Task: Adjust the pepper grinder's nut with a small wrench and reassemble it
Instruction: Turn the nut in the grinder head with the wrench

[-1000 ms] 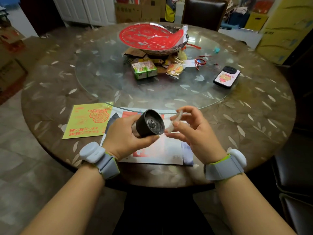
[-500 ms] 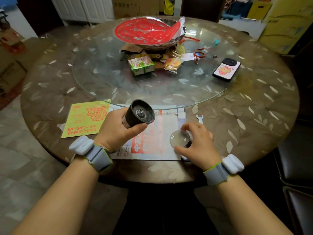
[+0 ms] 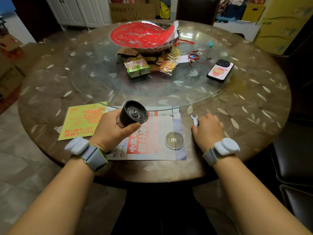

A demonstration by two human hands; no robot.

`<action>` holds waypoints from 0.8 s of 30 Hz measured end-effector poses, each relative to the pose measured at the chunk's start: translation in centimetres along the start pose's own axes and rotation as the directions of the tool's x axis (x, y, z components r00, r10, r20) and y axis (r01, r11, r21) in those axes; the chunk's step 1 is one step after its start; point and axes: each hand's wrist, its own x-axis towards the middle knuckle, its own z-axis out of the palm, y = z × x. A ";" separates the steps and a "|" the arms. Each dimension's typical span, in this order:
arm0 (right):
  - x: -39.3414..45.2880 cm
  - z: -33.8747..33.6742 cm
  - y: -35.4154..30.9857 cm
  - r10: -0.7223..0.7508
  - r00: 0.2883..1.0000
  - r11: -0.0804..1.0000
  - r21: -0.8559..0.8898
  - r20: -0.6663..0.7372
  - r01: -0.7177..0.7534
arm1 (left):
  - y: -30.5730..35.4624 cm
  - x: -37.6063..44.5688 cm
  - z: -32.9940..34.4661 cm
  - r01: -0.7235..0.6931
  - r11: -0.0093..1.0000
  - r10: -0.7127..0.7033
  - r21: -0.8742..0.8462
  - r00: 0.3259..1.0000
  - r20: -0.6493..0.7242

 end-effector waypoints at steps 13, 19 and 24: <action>3.0 -1.6 -0.1 0.188 0.935 0.978 0.032 0.302 -0.207 | -0.1 -0.5 -0.1 -0.049 0.999 0.049 -0.006 0.999 0.015; 0.5 -3.5 -2.1 -0.038 0.980 0.468 0.870 0.197 -0.157 | 0.2 -0.5 0.1 -0.078 0.996 0.078 0.037 0.997 0.021; -2.1 -6.1 -5.6 -0.437 0.874 -0.139 0.944 0.214 -0.300 | -0.1 -0.6 -0.2 -0.068 0.998 0.068 -0.005 0.997 0.031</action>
